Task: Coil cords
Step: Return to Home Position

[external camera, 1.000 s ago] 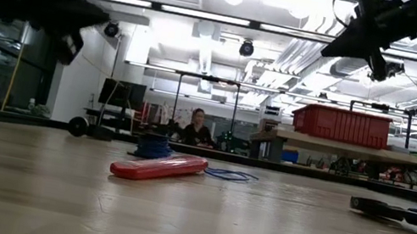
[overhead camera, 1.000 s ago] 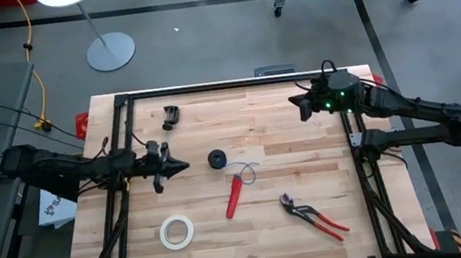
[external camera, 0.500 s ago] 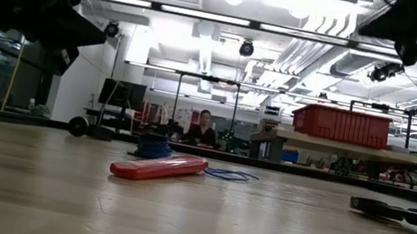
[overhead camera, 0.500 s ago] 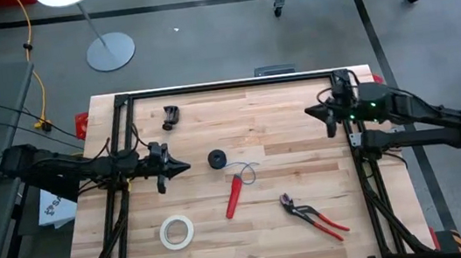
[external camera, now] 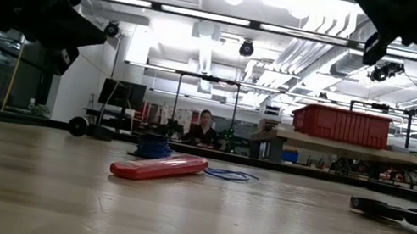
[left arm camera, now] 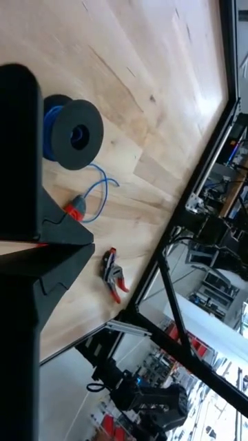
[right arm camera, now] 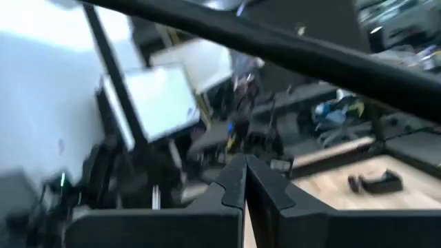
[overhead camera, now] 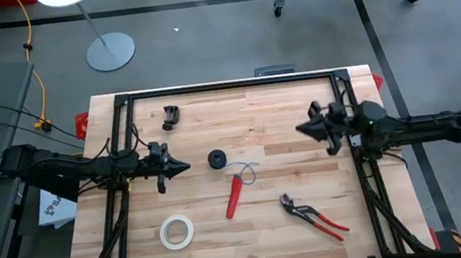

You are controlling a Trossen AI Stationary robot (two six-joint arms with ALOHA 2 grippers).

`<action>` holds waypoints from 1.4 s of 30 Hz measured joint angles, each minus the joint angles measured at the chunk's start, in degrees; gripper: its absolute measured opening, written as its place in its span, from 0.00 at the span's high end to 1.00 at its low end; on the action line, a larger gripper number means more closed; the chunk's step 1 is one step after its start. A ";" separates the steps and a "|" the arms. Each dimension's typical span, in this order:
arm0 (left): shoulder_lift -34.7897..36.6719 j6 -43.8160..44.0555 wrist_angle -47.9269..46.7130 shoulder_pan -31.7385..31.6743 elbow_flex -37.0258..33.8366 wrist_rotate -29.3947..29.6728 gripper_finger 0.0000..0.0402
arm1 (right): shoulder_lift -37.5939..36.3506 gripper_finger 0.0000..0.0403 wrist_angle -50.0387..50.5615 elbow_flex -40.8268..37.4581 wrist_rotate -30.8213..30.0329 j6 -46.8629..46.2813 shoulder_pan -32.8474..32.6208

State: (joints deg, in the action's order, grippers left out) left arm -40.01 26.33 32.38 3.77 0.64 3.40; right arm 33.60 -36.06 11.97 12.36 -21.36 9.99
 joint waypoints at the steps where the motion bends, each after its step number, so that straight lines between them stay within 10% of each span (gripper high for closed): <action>1: 0.00 0.00 0.00 0.00 0.00 0.00 1.00 | 0.43 1.00 0.12 -0.46 0.27 1.31 -0.80; 14: 0.00 0.01 -0.04 0.00 0.02 -0.02 1.00 | -1.46 1.00 -2.67 -11.01 -6.16 7.25 -10.37; 24: 0.00 0.02 -0.14 0.00 0.02 -0.01 1.00 | -2.38 1.00 8.55 -11.41 -17.87 17.37 -13.19; 37: 0.00 0.02 -0.13 0.00 0.02 -0.02 1.00 | -3.10 1.00 24.80 -11.41 -18.18 18.42 -13.28; 42: 0.00 0.02 -0.16 0.01 0.03 -0.01 1.00 | -13.80 1.00 34.39 -11.41 -17.64 18.48 -13.39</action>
State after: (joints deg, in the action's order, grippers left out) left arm -40.01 26.34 32.22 3.78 0.67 3.39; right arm 19.81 -1.67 0.56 -5.28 -2.88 -3.40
